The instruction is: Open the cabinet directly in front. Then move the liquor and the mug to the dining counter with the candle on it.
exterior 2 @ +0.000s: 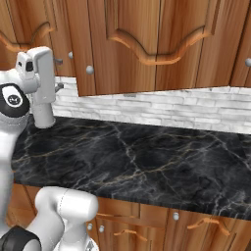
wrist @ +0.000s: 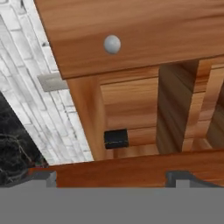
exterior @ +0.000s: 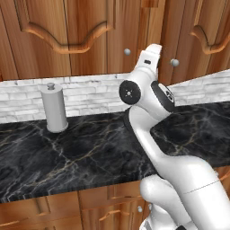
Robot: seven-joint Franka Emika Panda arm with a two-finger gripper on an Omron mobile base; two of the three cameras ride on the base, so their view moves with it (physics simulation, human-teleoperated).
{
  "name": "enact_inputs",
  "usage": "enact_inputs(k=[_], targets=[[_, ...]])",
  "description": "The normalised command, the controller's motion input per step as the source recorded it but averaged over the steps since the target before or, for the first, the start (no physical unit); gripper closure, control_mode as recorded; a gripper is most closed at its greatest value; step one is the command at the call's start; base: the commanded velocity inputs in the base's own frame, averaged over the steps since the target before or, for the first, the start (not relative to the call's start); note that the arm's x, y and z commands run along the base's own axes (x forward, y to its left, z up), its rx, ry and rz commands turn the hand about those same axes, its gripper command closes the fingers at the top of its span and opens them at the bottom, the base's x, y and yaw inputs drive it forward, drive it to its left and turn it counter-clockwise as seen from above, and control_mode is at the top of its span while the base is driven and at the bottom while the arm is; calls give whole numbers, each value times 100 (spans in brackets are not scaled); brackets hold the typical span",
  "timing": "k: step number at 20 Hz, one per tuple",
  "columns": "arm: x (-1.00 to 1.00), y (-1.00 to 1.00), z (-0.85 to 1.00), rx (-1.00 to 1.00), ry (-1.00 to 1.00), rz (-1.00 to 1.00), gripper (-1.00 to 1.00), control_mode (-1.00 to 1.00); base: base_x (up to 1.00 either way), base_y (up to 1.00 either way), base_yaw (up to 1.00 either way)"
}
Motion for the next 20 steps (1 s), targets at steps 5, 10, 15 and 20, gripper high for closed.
enact_inputs(k=[5, 10, 15, 20], targets=[[52, -1, -1, 0, 2, -3, -100, -100, 0, 0, 0], [25, -15, 0, -2, 1, -12, -100, -100, 0, 0, 0], [11, -24, 0, -2, 1, -16, -100, -100, 0, 0, 0], [-60, -46, 0, 0, -2, -22, -100, -100, 0, 0, 0]])
